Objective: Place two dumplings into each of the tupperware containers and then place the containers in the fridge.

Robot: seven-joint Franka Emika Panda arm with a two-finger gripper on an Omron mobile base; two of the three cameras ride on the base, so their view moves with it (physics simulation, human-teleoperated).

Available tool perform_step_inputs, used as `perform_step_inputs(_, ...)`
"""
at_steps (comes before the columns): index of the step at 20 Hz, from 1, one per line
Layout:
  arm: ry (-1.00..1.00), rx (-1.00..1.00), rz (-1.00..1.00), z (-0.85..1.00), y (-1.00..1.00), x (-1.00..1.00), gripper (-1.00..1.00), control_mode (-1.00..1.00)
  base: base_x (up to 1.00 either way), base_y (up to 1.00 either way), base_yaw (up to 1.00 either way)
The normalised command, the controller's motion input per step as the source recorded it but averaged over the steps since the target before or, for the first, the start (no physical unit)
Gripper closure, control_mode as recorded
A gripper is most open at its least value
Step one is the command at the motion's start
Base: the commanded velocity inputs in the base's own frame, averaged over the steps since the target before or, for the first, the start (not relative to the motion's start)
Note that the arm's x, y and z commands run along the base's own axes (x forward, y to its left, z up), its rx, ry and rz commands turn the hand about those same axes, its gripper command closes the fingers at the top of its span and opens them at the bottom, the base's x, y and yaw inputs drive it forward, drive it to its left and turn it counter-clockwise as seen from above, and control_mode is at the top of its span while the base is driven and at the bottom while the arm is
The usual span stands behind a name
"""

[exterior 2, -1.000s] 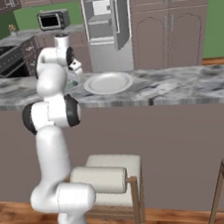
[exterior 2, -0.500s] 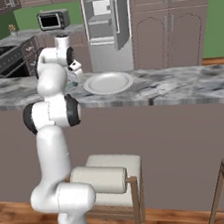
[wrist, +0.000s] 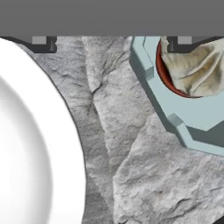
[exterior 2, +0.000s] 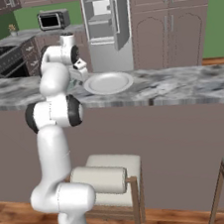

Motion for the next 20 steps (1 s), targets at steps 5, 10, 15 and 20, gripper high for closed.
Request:
perform_step_inputs(5,0.03,0.0,0.0,-0.07,-0.01,0.0,-1.0,-1.0,0.0,0.0,0.0)
perform_step_inputs(10,0.04,0.0,0.0,-0.18,0.0,0.0,-1.0,-1.0,0.0,0.0,0.0)
perform_step_inputs(15,0.05,0.0,0.0,-0.23,0.0,0.01,-1.0,-1.0,0.0,0.0,0.0)
perform_step_inputs(20,0.08,0.0,0.0,-0.26,0.03,0.01,-1.0,-1.0,0.0,0.0,0.0)
